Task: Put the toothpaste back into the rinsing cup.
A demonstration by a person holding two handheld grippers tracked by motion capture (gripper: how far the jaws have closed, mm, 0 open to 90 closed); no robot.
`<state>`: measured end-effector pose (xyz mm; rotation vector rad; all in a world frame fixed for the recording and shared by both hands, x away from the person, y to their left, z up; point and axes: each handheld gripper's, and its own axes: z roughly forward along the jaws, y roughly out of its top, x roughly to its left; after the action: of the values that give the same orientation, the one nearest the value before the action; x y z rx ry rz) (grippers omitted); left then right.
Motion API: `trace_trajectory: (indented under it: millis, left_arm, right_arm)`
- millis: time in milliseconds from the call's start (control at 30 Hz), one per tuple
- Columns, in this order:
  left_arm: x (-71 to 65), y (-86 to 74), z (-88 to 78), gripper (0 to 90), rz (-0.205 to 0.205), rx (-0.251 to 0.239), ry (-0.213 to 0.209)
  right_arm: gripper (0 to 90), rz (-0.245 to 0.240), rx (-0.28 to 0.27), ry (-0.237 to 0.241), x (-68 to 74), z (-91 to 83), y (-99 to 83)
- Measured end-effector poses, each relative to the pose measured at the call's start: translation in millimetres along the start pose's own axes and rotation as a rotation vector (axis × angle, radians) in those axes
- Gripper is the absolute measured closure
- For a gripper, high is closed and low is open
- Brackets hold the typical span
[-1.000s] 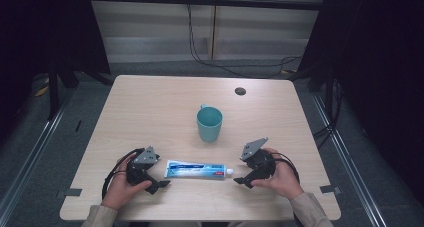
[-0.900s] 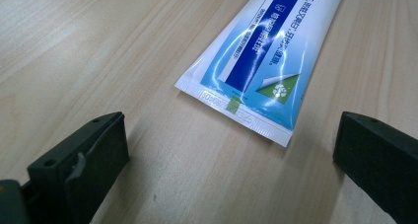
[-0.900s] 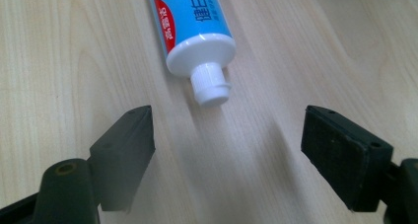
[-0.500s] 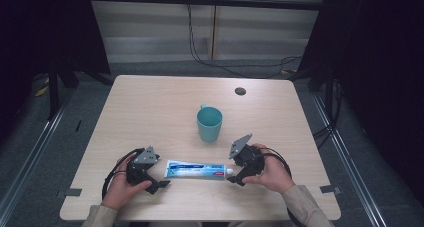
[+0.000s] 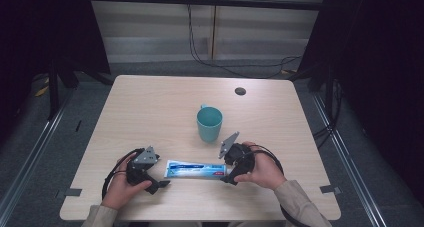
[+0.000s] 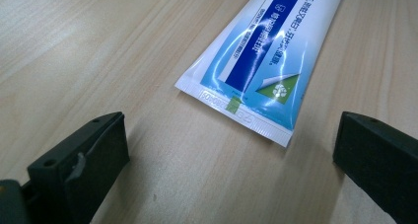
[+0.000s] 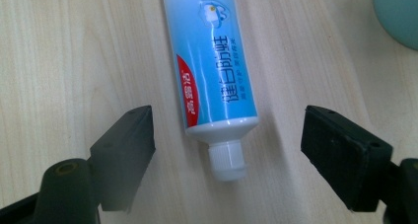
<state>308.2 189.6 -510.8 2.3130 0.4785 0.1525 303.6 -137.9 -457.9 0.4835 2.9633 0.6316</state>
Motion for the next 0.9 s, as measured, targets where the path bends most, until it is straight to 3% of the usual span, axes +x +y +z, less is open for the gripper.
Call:
trace_trajectory:
  millis: [900]
  left_arm:
    - [-0.1, 0.0, -0.1, 0.0, -0.001, 0.0, 0.001]
  right_arm:
    - [22.3, -0.048, 0.061, 0.031, 2.5, 17.4, 39.4]
